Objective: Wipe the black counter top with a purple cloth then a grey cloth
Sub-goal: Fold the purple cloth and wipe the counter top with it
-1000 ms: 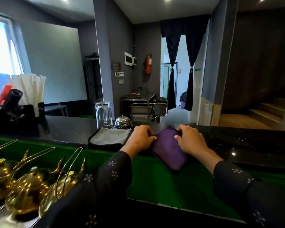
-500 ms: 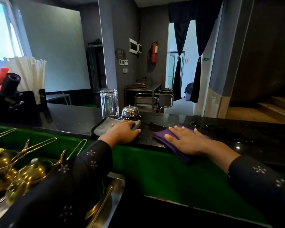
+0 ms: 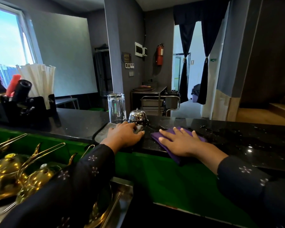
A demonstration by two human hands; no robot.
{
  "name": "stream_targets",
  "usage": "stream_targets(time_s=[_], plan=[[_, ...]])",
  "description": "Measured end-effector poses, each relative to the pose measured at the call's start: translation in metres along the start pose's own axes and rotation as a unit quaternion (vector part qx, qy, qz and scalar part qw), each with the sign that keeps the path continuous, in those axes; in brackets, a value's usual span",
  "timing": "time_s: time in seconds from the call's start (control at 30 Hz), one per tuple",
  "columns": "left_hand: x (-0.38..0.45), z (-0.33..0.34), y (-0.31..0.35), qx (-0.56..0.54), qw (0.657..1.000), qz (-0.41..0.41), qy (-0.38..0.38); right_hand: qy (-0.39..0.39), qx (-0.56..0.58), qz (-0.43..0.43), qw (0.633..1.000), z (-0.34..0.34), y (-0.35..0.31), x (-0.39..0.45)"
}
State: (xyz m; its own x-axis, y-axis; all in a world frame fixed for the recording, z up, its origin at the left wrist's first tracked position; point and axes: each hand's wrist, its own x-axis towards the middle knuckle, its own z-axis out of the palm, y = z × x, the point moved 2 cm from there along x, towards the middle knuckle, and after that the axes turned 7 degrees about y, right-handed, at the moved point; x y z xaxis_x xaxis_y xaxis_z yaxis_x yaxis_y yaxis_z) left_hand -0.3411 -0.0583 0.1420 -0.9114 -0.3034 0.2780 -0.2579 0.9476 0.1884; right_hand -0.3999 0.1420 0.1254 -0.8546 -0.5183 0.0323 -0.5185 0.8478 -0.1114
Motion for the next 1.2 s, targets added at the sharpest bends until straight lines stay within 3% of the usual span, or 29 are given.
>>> stream_targets(time_s=[0.17, 0.33, 0.5, 0.63, 1.0, 1.2], plan=[[0.017, -0.004, -0.003, -0.028, 0.999, 0.020, -0.006, -0.007, 0.002, 0.031, 0.999, -0.005, 0.018, 0.016], [0.015, 0.003, -0.001, 0.033, 0.998, 0.032, 0.031, -0.005, -0.003, 0.073, 0.997, -0.006, 0.013, 0.041], [0.037, -0.005, 0.003, -0.014, 0.990, 0.054, 0.130, 0.015, 0.000, 0.065, 0.998, -0.004, 0.014, 0.042], [0.062, -0.003, 0.013, -0.067, 0.989, 0.061, 0.116, 0.033, 0.014, 0.060, 0.998, -0.004, 0.014, 0.044], [0.106, 0.020, 0.022, -0.132, 0.987, -0.077, 0.053, 0.061, 0.025, 0.048, 0.997, -0.002, 0.019, 0.045], [0.105, 0.023, 0.020, -0.149, 0.980, -0.096, 0.086, 0.089, 0.049, 0.045, 0.994, -0.005, 0.018, 0.044]])
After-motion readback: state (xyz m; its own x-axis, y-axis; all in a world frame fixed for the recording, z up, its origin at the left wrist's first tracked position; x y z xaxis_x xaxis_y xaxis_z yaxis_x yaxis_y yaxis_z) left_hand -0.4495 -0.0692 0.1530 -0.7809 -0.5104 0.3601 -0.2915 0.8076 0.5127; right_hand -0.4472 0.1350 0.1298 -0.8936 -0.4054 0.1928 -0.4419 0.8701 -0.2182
